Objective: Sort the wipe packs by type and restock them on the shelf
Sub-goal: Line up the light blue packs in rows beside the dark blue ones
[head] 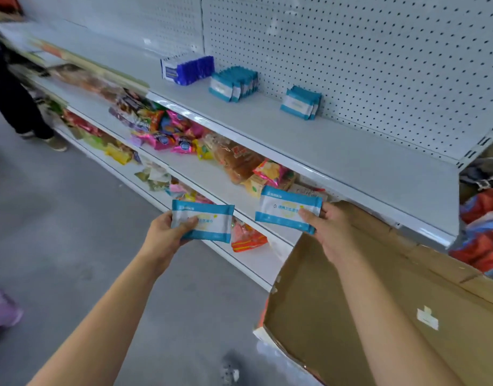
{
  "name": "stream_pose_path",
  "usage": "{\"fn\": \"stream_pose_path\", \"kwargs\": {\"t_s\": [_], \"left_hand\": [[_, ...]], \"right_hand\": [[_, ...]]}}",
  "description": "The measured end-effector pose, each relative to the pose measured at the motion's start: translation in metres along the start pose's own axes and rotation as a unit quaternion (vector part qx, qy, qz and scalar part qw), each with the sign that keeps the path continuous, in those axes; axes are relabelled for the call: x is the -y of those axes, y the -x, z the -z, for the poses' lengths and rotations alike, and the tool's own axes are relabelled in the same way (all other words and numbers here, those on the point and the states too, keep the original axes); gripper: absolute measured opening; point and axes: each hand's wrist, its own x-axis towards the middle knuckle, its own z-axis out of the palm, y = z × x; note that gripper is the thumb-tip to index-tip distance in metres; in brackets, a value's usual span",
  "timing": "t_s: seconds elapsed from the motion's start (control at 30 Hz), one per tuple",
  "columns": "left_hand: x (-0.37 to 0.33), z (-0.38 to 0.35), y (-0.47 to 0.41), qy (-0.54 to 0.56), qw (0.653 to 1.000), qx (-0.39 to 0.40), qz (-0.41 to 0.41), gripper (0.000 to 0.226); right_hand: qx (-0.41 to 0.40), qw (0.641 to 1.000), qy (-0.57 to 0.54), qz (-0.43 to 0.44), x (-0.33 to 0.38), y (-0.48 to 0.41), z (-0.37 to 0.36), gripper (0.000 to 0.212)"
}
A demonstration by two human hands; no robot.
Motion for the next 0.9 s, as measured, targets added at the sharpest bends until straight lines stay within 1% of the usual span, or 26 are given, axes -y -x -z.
{"fn": "stream_pose_path", "kwargs": {"t_s": [0.1,0.23,0.47,0.53,0.7,0.83,0.9], "left_hand": [[-0.014,0.021,-0.042,0.003,1.000,-0.002,-0.003,0.028],[-0.038,0.042,-0.106,0.002,1.000,0.006,-0.003,0.026],[-0.091,0.050,-0.202,-0.006,0.998,0.056,-0.016,0.016],[-0.098,0.044,-0.222,-0.003,0.998,0.069,-0.015,0.017],[-0.121,0.019,-0.301,-0.024,0.986,0.163,-0.032,0.017],[-0.137,-0.005,-0.366,-0.018,0.974,0.225,-0.020,0.038],[-0.145,-0.019,-0.393,-0.006,0.968,0.252,-0.007,0.039]], "right_hand": [[0.014,1.000,-0.010,0.021,0.006,-0.037,-0.038,0.015],[0.002,0.999,-0.006,0.038,0.013,-0.096,-0.079,0.016],[-0.071,0.996,-0.040,0.026,0.032,-0.163,-0.128,0.019],[-0.082,0.995,-0.041,0.026,0.036,-0.174,-0.134,0.018],[-0.143,0.988,-0.045,0.040,0.049,-0.223,-0.149,0.018],[-0.211,0.977,-0.022,0.035,0.057,-0.265,-0.154,0.019],[-0.233,0.972,-0.024,0.035,0.062,-0.284,-0.157,0.021]]}}
